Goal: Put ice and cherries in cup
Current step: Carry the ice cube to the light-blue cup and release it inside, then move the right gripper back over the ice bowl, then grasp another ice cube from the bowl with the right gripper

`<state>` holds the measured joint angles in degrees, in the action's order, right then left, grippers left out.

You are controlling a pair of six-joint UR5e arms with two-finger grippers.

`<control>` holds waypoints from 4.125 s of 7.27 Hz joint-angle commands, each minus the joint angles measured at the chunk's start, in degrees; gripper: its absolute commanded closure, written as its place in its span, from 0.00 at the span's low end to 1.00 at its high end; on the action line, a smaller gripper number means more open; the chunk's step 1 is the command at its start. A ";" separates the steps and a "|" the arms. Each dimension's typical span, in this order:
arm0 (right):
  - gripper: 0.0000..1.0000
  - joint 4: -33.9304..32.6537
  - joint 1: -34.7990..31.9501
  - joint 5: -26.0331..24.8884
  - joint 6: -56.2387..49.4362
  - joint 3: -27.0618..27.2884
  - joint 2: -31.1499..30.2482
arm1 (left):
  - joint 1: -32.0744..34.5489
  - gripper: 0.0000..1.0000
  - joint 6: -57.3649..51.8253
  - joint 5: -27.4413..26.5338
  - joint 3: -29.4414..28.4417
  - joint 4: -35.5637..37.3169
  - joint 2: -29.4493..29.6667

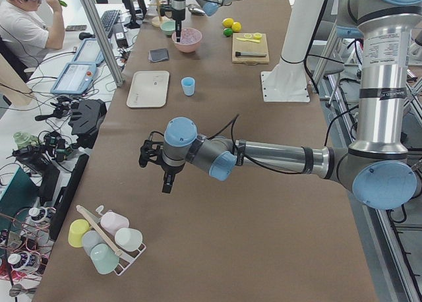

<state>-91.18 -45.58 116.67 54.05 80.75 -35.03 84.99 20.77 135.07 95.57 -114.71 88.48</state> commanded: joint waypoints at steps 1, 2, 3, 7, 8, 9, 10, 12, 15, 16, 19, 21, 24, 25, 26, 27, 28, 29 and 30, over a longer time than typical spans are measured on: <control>1.00 7.36 7.84 -10.44 5.96 -9.26 5.93 | 0.00 0.03 -0.11 0.10 -0.13 0.01 0.03; 1.00 12.29 9.44 -12.33 8.24 -12.86 6.11 | 0.00 0.03 -0.20 0.01 -0.39 0.01 0.03; 1.00 12.69 10.58 -13.74 8.35 -13.77 6.02 | 0.00 0.03 -0.20 0.10 -0.74 -0.07 0.20; 1.00 12.35 12.43 -13.75 8.71 -11.59 5.85 | 0.00 0.03 -0.20 0.10 -0.57 -0.08 0.38; 1.00 12.26 12.70 -13.67 8.71 -10.97 5.41 | 0.00 0.03 -0.20 0.10 -0.74 -0.08 0.38; 1.00 12.60 13.49 -13.75 8.53 -10.71 3.84 | 0.00 0.03 -0.20 0.10 -0.74 -0.08 0.38; 1.00 12.78 13.58 -13.75 8.44 -10.53 3.30 | 0.00 0.03 -0.20 0.10 -0.65 -0.08 0.38; 1.00 12.00 14.28 -13.76 8.62 -8.78 3.12 | 0.00 0.03 0.06 0.19 0.22 -0.16 0.20; 0.02 11.82 12.54 -13.41 8.53 -8.16 3.82 | 0.00 0.03 0.06 0.19 0.31 -0.16 -0.06; 0.02 10.34 9.14 -10.88 7.92 -6.85 3.74 | 0.00 0.03 0.06 0.19 0.23 -1.12 -0.15; 0.02 8.48 -2.29 1.70 -5.12 1.74 -7.89 | 0.00 0.03 -0.03 0.10 -0.04 -1.22 -0.24; 0.02 9.00 -7.49 5.84 -17.50 6.67 -20.37 | 0.00 0.03 0.06 0.10 0.14 -1.31 -0.33; 0.02 8.83 -8.66 12.71 -24.42 9.07 -26.47 | 0.00 0.03 -0.11 -0.25 -0.47 -1.39 0.11; 0.02 9.00 -8.57 11.92 -28.52 8.38 -27.71 | 0.00 0.03 -0.11 -0.25 -0.65 -1.74 0.20; 0.03 9.18 -8.56 10.95 -30.04 8.28 -29.21 | 0.00 0.03 0.06 -0.25 -0.39 -2.01 0.11; 0.07 9.27 -8.56 10.86 -30.40 8.28 -29.66 | 0.00 0.03 0.06 -0.25 -0.13 -2.01 -0.15; 0.10 9.27 -8.22 10.07 -30.41 7.85 -29.49 | 0.00 0.03 0.06 -0.25 -0.13 -2.01 -0.15; 0.16 9.35 -8.21 9.98 -30.32 7.41 -29.22 | 0.00 0.03 -0.03 -0.25 -0.30 -2.01 0.02; 0.20 9.36 -7.52 9.63 -30.14 7.23 -29.31 | 0.00 0.03 0.06 -0.25 -0.30 -2.01 0.11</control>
<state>-81.87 -53.67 126.72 23.79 88.32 -64.35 84.99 20.79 134.82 95.32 -116.71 88.48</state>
